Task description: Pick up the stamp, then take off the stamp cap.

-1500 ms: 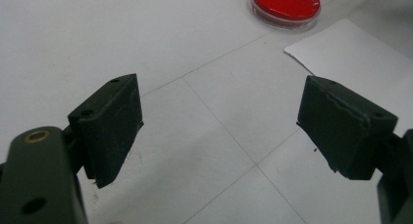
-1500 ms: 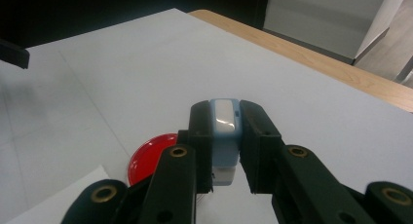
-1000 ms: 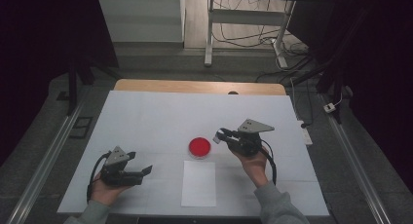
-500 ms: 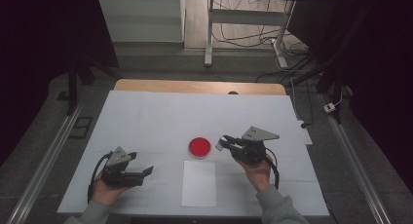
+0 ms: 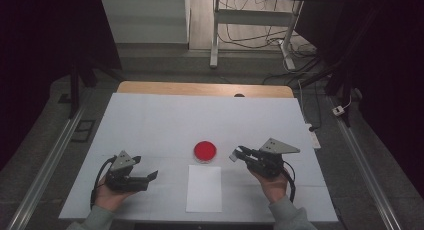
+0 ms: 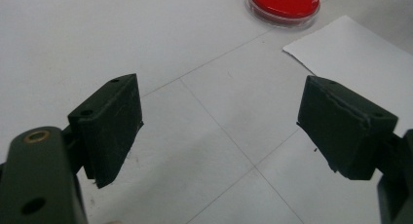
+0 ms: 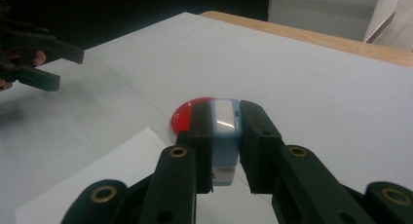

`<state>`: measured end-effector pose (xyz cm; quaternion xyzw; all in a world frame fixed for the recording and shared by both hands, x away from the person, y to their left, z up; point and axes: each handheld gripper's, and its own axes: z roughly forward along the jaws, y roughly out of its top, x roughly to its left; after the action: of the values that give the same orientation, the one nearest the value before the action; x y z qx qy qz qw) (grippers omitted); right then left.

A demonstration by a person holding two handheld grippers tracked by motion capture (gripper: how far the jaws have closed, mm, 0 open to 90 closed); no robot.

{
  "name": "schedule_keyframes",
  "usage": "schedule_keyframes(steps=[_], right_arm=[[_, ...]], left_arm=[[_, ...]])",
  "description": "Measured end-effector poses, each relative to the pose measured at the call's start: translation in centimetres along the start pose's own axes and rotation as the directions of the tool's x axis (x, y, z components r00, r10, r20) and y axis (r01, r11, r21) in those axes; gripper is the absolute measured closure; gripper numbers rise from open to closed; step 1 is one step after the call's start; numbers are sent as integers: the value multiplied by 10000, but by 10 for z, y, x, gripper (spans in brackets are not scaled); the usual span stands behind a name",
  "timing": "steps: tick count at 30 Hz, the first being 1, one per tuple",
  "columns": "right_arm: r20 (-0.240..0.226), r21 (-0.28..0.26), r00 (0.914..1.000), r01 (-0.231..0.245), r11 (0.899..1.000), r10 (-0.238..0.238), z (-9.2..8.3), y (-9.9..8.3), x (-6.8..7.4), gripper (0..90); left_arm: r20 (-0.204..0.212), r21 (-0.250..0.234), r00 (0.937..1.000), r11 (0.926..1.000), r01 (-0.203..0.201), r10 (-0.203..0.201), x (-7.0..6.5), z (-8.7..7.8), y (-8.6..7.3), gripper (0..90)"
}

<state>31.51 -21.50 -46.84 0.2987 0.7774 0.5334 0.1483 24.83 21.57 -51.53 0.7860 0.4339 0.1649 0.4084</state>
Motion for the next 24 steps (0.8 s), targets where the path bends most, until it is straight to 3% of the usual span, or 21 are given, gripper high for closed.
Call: schedule_keyframes(steps=[7, 17, 24], right_arm=[[13, -174, 10000, -33, 9998, 34, -9, -4, 0, 752], [28, -210, 10000, 48, 9998, -47, -7, -4, 0, 752], [9, -189, 10000, 7, 9998, -7, -7, -4, -2, 752]], left_arm=[[-39, -33, 10000, 10000, -13, 13, -1, 0, 0, 165], [22, 39, 9999, 9999, -119, 119, -3, 1, 1, 165], [9, -256, 9997, 9993, -263, 264, -8, -1, 5, 170]])
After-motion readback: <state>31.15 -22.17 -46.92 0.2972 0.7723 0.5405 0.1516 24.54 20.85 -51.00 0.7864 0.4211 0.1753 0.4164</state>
